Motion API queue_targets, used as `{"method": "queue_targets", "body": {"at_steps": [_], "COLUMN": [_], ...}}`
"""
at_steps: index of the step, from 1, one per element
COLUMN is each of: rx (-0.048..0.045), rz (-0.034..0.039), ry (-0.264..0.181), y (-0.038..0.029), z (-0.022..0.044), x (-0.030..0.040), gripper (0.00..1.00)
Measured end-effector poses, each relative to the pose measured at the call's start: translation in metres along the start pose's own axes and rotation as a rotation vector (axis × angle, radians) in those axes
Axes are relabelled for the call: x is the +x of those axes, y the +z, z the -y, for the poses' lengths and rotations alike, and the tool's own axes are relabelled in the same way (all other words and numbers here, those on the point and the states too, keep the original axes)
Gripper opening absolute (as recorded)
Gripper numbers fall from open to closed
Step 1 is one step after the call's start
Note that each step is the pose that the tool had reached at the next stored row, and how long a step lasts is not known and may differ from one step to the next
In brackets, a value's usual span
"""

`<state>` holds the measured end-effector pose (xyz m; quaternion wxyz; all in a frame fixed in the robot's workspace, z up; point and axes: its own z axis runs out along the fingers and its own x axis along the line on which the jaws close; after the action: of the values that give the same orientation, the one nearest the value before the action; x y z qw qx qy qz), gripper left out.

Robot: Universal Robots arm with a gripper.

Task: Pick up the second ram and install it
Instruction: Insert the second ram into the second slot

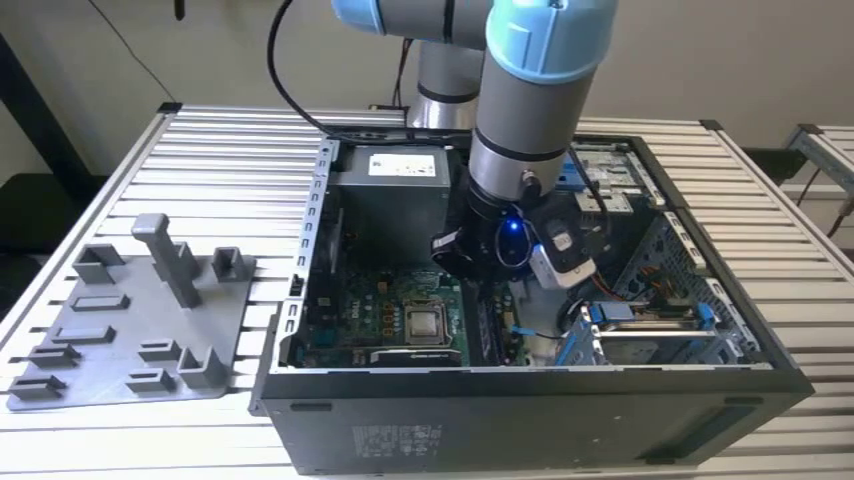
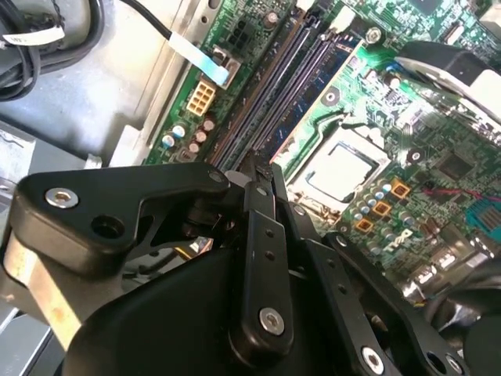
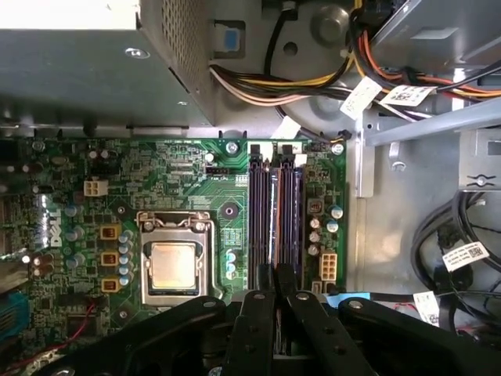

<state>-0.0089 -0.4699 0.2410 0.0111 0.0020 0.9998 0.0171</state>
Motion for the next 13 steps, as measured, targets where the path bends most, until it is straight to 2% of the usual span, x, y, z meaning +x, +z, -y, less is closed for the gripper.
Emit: {"method": "queue_targets", "body": {"at_steps": [2,7,13], "rx": [0.0,-0.0003,-0.0003], "rz": [0.0009,0.0102,0.0113], "ry": [-0.007,-0.017,-0.018], "y": [0.0018,0.0077,0.0093], "z": [0.0001,0.0002,0.0], "x": [0.0006,0.0029,0.0049], "gripper": [0.13,0.13,0.13]}}
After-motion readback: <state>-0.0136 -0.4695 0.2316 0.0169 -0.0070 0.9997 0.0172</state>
